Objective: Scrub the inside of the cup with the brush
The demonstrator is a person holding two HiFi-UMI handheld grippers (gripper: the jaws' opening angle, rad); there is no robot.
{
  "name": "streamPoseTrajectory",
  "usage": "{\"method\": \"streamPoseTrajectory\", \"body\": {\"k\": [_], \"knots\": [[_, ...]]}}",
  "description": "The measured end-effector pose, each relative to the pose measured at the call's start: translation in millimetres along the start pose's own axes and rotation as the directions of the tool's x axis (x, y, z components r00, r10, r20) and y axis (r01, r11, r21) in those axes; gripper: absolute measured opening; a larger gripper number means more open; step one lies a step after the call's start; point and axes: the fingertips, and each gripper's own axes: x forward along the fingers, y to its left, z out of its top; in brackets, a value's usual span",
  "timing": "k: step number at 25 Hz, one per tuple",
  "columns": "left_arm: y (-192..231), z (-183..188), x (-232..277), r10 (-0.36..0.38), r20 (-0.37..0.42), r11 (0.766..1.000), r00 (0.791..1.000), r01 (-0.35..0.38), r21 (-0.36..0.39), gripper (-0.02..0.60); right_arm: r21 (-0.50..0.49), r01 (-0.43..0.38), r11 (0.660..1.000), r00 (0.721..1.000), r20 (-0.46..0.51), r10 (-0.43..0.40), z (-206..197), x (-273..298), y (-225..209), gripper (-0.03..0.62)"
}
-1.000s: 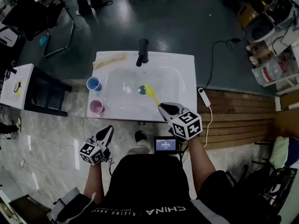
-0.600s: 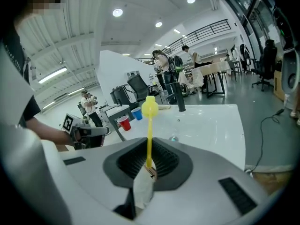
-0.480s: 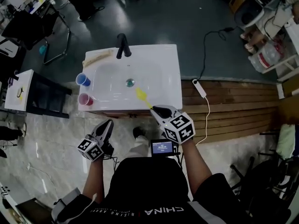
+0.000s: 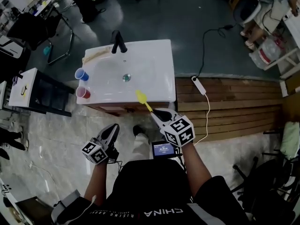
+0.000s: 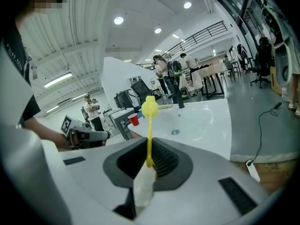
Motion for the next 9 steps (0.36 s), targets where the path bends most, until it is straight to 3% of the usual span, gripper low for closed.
{"method": "streamPoseTrajectory", "body": {"k": [9], "knots": [[-22, -20, -20, 0.023, 0.009, 0.999, 1.000, -0.023, -0.033, 0.005, -0.006, -0.009, 1.000, 1.000, 0.020, 0.009, -17, -23, 16, 0.038]]}}
